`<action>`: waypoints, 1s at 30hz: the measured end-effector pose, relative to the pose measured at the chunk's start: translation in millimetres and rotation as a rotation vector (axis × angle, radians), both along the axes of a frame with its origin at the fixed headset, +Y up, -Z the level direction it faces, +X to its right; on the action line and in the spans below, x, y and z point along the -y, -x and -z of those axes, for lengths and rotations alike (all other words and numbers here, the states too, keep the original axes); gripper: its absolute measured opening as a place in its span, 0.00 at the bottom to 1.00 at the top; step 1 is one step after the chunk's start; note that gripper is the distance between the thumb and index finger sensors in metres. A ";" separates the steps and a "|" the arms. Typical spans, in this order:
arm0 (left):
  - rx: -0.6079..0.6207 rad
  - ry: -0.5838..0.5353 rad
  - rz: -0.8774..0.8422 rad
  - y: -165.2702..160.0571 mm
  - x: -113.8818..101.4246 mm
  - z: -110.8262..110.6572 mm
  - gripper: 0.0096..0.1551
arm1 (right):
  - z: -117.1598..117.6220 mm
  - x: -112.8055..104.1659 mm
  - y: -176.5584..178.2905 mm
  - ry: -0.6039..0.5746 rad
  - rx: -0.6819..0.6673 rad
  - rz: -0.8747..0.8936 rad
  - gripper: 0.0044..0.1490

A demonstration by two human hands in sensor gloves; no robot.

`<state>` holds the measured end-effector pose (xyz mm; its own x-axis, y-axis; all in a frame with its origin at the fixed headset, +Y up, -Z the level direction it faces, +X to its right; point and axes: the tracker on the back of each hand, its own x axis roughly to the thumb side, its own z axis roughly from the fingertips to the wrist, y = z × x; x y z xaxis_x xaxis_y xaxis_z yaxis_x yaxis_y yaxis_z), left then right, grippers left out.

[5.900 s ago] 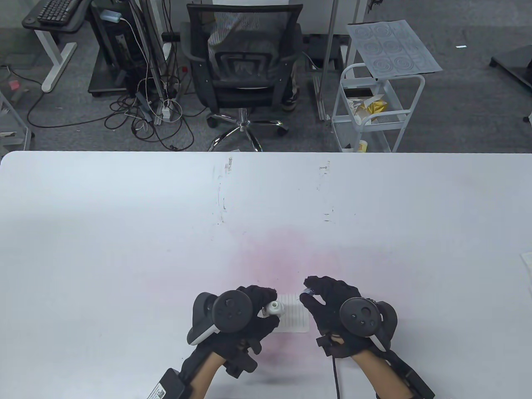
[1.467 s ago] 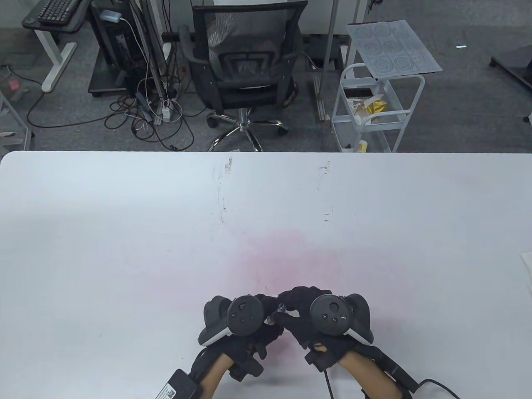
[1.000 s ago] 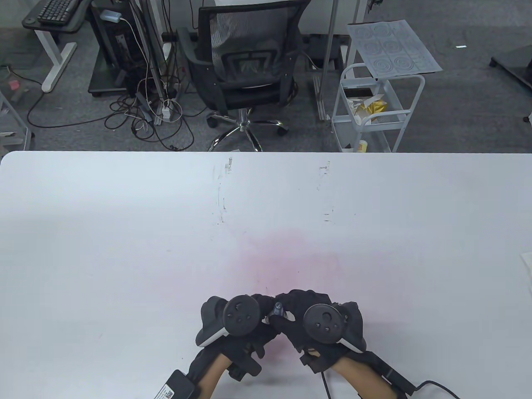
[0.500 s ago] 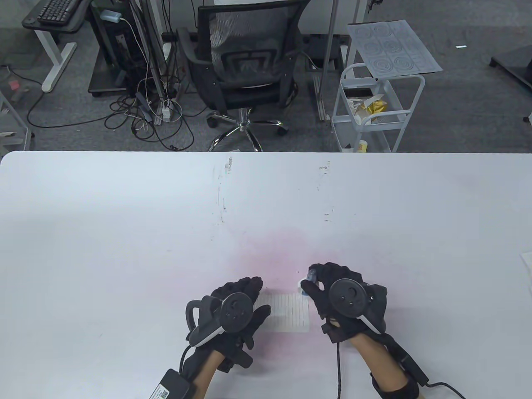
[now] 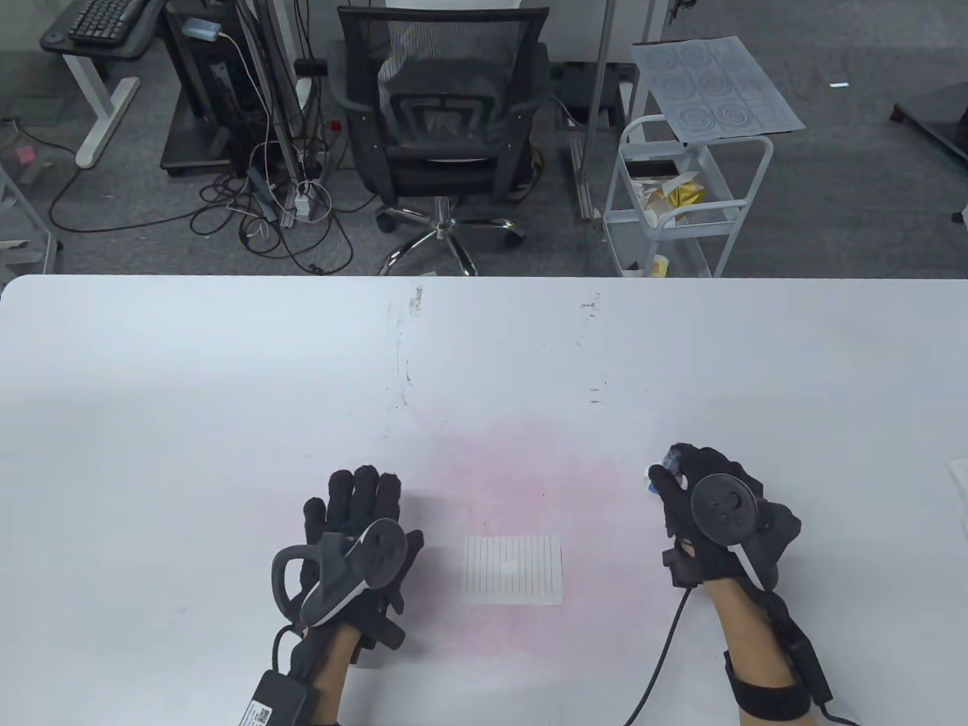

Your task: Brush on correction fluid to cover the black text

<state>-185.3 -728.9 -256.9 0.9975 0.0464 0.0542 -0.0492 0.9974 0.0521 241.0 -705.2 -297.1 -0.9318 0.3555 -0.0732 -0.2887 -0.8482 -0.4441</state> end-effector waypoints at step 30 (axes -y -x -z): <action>-0.007 0.017 -0.054 9.9 2.5 1.5 0.46 | -8.2 9.1 -37.3 0.016 0.083 0.134 0.42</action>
<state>-195.2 -731.4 -258.5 0.9938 0.1012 0.0461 -0.1029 0.9940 0.0360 278.4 -714.3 -288.8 -0.8664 0.4748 -0.1545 -0.3632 -0.8117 -0.4575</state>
